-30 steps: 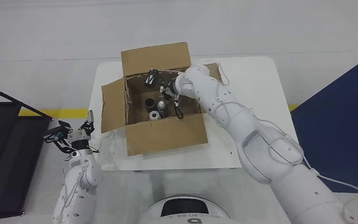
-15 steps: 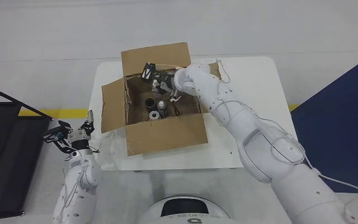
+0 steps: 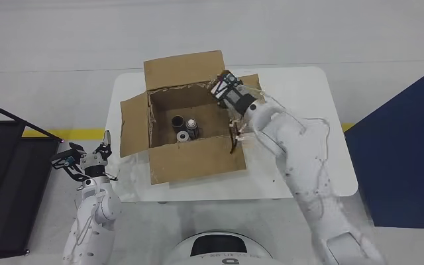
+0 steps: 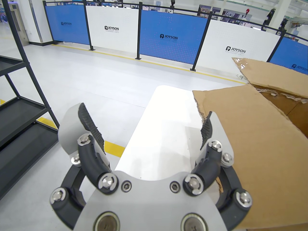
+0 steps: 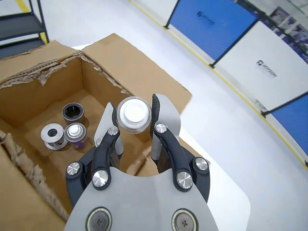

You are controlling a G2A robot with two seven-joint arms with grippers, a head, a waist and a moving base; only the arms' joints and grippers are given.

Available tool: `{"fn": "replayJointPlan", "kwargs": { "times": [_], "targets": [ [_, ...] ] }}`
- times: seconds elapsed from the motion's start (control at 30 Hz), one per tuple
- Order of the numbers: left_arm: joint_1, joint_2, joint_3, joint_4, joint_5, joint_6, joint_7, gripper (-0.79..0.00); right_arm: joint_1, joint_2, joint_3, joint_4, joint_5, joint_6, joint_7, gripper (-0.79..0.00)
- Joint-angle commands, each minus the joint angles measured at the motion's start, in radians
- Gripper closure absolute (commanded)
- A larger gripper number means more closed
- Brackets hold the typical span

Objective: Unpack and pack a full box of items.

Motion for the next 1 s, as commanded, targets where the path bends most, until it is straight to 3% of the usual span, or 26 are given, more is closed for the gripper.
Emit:
{"fn": "replayJointPlan", "kwargs": {
  "times": [0.0,0.17,0.3,0.63,0.97],
  "targets": [
    [0.000,0.000,0.000,0.000,0.000,0.000,0.000,-0.785,-0.124,0.011,0.076,-0.130,-0.012,0.029,-0.033,0.000],
    [0.000,0.000,0.000,0.000,0.000,0.000,0.000,-0.785,-0.342,0.027,0.230,-0.265,0.002,0.132,-0.141,0.000],
    [0.000,0.000,0.000,0.000,0.000,0.000,0.000,-0.785,-0.431,0.030,0.333,-0.249,0.079,0.200,-0.156,0.000],
    [0.000,0.000,0.000,0.000,0.000,0.000,0.000,-0.785,-0.441,0.032,0.484,-0.031,0.326,0.300,-0.105,0.000],
    [0.000,0.000,0.000,0.000,0.000,0.000,0.000,-0.785,-0.375,0.043,0.544,0.107,0.457,0.277,0.056,0.000]
  ]
}}
